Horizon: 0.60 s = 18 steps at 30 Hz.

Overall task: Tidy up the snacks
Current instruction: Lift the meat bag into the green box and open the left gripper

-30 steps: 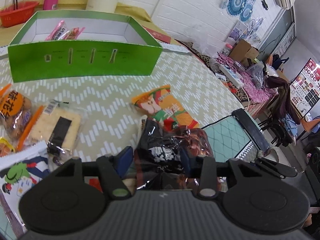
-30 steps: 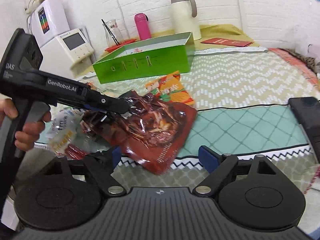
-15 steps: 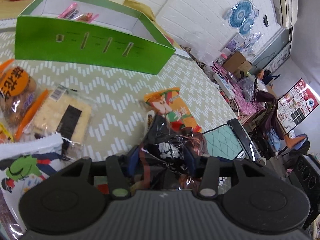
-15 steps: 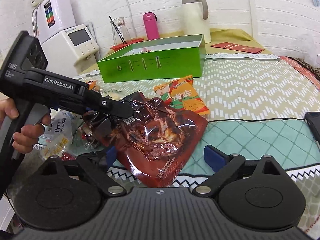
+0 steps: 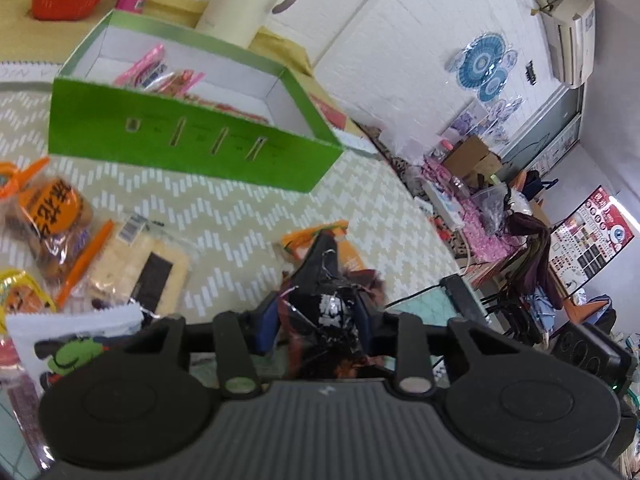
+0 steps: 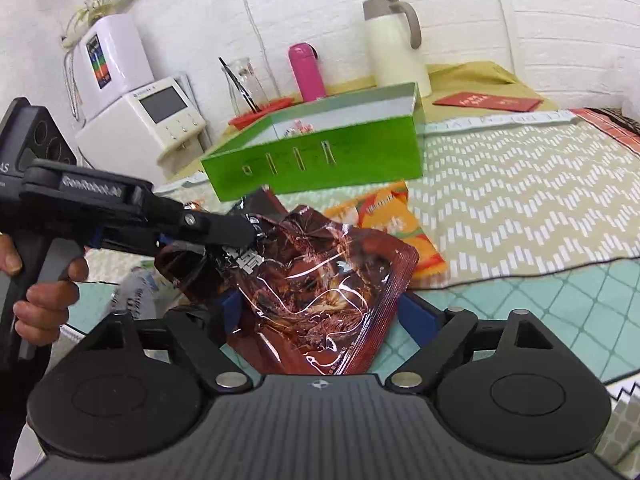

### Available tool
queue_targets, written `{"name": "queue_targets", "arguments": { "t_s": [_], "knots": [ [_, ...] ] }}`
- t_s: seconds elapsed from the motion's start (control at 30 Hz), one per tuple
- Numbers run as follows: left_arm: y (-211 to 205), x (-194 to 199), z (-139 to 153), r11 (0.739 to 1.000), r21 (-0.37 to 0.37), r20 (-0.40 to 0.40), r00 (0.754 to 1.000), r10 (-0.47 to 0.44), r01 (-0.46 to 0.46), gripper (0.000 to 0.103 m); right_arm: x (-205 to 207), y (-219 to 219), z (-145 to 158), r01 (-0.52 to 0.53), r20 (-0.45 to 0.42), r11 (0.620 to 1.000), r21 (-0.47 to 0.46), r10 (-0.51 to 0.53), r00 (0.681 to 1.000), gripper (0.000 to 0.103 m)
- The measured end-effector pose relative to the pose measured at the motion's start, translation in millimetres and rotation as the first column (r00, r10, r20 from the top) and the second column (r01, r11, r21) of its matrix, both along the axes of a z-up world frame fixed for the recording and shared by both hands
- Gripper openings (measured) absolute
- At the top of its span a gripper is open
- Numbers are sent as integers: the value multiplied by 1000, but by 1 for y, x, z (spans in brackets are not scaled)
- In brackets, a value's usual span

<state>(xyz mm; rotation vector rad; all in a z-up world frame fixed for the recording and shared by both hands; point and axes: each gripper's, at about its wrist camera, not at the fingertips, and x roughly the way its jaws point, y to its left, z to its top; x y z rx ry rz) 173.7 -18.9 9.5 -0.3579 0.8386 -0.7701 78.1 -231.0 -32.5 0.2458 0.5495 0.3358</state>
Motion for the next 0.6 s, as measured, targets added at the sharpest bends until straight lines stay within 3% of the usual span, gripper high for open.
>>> {"name": "queue_targets", "arguments": {
  "t_s": [0.03, 0.07, 0.17, 0.2, 0.23, 0.27, 0.3, 0.33, 0.47, 0.5, 0.6],
  "knots": [
    [0, 1, 6, 1000, -5, 9, 1000, 3, -3, 27, -2, -4, 3, -61, 26, 996, 70, 59, 998, 50],
    [0, 1, 9, 1000, -12, 15, 1000, -2, 2, 27, -1, -6, 7, -72, 20, 990, 118, 70, 997, 41],
    [-3, 3, 14, 1000, 4, 24, 1000, 6, -6, 27, -2, 6, 17, -67, 55, 998, 14, 66, 996, 44],
    [-2, 4, 13, 1000, 4, 15, 1000, 10, -10, 27, -2, 9, 17, -67, 52, 998, -7, 68, 996, 56],
    [-1, 7, 11, 1000, -2, 3, 1000, 12, -12, 27, -4, 12, 17, -77, 48, 996, -34, 78, 996, 61],
    [1, 9, 10, 1000, -7, -10, 1000, 16, -16, 27, -6, 17, 17, -93, 47, 992, -80, 97, 994, 75],
    [2, 11, 8, 1000, -13, -24, 999, 21, -22, 27, -10, 24, 15, -97, 56, 985, -141, 106, 993, 97],
    [3, 12, 7, 999, -16, -32, 999, 27, -27, 27, -13, 29, 12, -93, 67, 977, -194, 108, 992, 103],
    [2, 12, 6, 999, -17, -33, 999, 27, -27, 27, -13, 43, -1, -68, 71, 941, -331, 97, 993, 103],
    [2, 11, 7, 1000, -8, -25, 999, 28, -28, 27, -10, 43, -4, -55, 70, 936, -347, 84, 994, 99],
    [2, 6, 10, 998, 26, 21, 998, 51, -52, 28, -4, 38, 1, -58, 77, 942, -330, 88, 993, 70]
  ]
}}
